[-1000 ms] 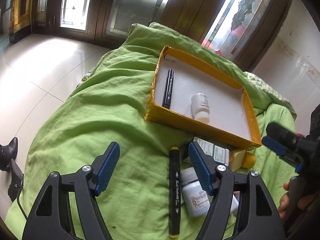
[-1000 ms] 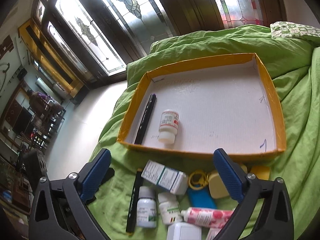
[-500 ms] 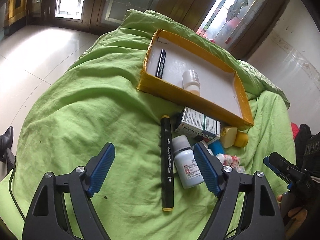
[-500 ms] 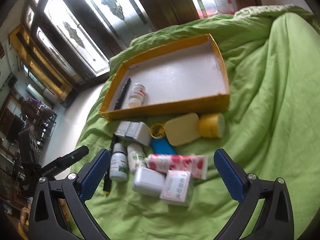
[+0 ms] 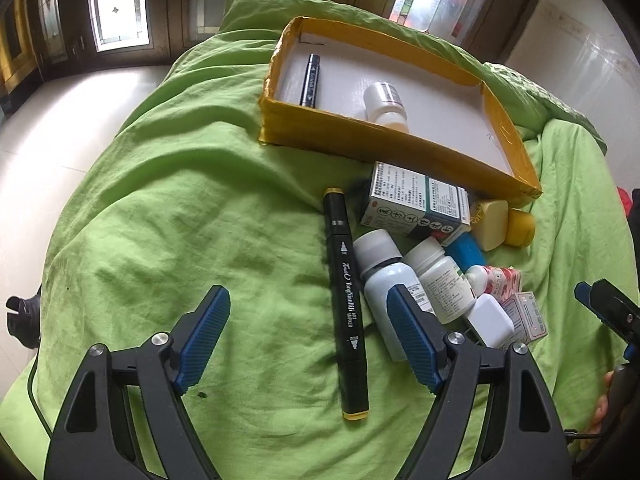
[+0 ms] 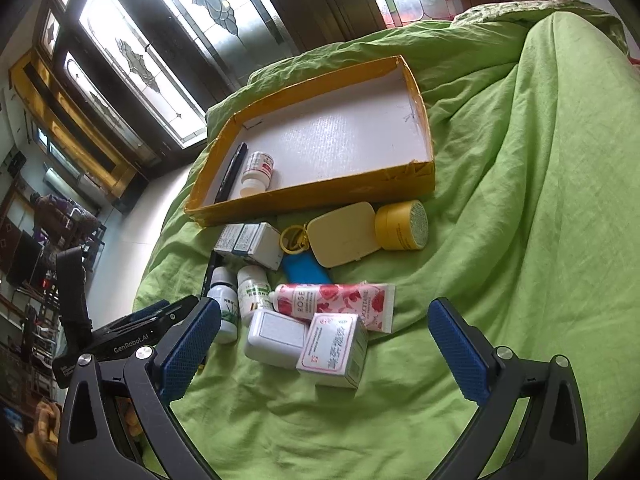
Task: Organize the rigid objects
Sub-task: 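Withdraw both tools from the tray back toward the remaining items, then grasp the yellow-capped black marker with the left tool while the right tool grasps the white-pink ointment box, then lift and carry the marker with the left tool while the right tool carries the box into the tray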
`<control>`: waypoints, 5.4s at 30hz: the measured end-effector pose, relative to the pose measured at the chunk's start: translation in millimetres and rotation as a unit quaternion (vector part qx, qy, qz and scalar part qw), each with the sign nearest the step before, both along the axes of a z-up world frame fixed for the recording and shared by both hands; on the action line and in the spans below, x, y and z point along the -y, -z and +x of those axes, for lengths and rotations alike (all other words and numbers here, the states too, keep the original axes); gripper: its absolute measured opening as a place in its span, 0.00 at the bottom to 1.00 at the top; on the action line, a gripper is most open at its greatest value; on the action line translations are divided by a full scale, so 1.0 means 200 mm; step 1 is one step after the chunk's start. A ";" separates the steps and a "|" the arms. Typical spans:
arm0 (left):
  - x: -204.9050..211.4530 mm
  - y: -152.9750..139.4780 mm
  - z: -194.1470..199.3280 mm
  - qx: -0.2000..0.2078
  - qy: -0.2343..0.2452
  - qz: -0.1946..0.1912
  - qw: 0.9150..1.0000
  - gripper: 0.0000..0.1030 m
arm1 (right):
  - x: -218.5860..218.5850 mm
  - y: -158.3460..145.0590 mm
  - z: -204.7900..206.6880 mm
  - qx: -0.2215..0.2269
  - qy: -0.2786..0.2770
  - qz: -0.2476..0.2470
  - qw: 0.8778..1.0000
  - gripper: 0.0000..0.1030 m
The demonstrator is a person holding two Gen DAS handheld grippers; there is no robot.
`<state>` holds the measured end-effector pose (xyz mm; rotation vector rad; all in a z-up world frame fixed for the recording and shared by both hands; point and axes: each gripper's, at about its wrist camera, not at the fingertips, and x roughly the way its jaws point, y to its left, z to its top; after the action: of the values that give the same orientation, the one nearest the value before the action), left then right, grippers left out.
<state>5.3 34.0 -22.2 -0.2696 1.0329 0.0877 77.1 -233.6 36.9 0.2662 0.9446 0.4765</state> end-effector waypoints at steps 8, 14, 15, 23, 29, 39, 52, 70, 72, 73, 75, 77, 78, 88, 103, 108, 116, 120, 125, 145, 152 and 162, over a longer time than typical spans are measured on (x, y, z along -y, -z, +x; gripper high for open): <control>0.00 0.01 0.01 -0.002 0.002 0.002 1.000 0.79 | 0.03 0.00 -0.01 -0.005 0.008 0.001 1.000 0.99; 0.02 0.02 0.03 -0.003 0.005 0.002 1.000 0.79 | 0.03 0.02 0.00 -0.014 0.011 -0.005 1.000 0.99; 0.01 0.02 0.03 -0.003 0.004 0.001 1.000 0.79 | 0.02 0.02 0.00 -0.016 0.012 -0.006 1.000 0.99; -0.01 0.01 0.02 0.005 0.001 -0.005 1.000 0.79 | 0.03 0.04 0.00 -0.021 0.018 -0.010 1.000 0.99; -0.02 -0.03 0.00 0.030 0.005 -0.017 0.999 0.78 | 0.04 0.04 0.00 -0.022 0.022 -0.009 0.999 0.99; 0.06 0.08 0.07 -0.025 0.030 0.004 0.999 0.36 | 0.05 0.04 0.01 -0.024 0.030 -0.005 0.999 0.99; 0.02 0.08 0.09 -0.017 0.002 0.006 1.000 0.15 | -0.03 0.10 0.01 -0.064 -0.011 -0.036 0.997 0.58; 0.07 0.13 0.14 -0.034 0.012 0.022 0.999 0.16 | -0.15 0.23 0.03 -0.107 -0.052 -0.081 0.990 0.35; 0.07 0.12 0.13 -0.030 0.011 0.017 0.999 0.13 | -0.15 0.22 0.02 -0.102 -0.052 -0.084 0.990 0.35; 0.06 0.12 0.13 -0.028 0.010 0.015 0.999 0.12 | -0.15 0.22 0.02 -0.099 -0.052 -0.085 0.990 0.35; 0.06 0.11 0.12 -0.025 0.011 0.012 1.000 0.12 | -0.15 0.21 0.01 -0.092 -0.052 -0.086 0.991 0.35; 0.06 0.11 0.12 -0.024 0.013 0.010 1.000 0.12 | -0.15 0.20 0.00 -0.088 -0.051 -0.081 0.992 0.35; 0.06 0.11 0.12 -0.024 0.013 0.010 1.000 0.12 | -0.15 0.19 0.00 -0.087 -0.050 -0.079 0.992 0.35; 0.04 0.11 0.13 -0.020 0.009 -0.003 1.000 0.12 | -0.15 0.22 0.00 -0.095 -0.053 -0.083 0.991 0.35; 0.02 0.05 0.09 0.007 0.007 -0.010 1.000 0.12 | -0.12 0.15 -0.02 -0.070 -0.045 -0.050 0.995 0.34; 0.02 0.04 0.08 0.012 0.007 -0.009 1.000 0.12 | -0.12 0.14 -0.02 -0.065 -0.044 -0.044 0.996 0.34; 0.04 0.01 0.07 0.019 0.015 0.001 1.000 0.12 | -0.12 0.13 -0.01 -0.062 -0.043 -0.041 0.996 0.34; 0.05 0.01 0.06 0.021 0.014 0.003 1.000 0.12 | -0.12 0.12 -0.02 -0.058 -0.042 -0.039 0.997 0.34; 0.05 -0.01 0.05 0.027 0.013 0.005 1.000 0.12 | -0.12 0.11 -0.01 -0.054 -0.041 -0.037 0.997 0.34; 0.00 -0.16 0.09 0.061 0.012 -0.023 0.998 0.12 | -0.10 0.03 0.00 -0.041 -0.043 -0.014 0.998 0.34; -0.01 -0.21 0.21 0.065 0.016 -0.035 0.997 0.12 | -0.13 -0.04 0.07 -0.038 -0.046 0.000 0.998 0.34; -0.04 -0.28 0.41 0.075 0.018 -0.047 0.996 0.12 | -0.17 -0.16 0.26 -0.018 -0.034 0.020 0.999 0.34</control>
<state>87.4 42.3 33.4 -0.3381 0.8943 -0.0141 128.8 -198.7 68.4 0.2810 0.9827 0.5560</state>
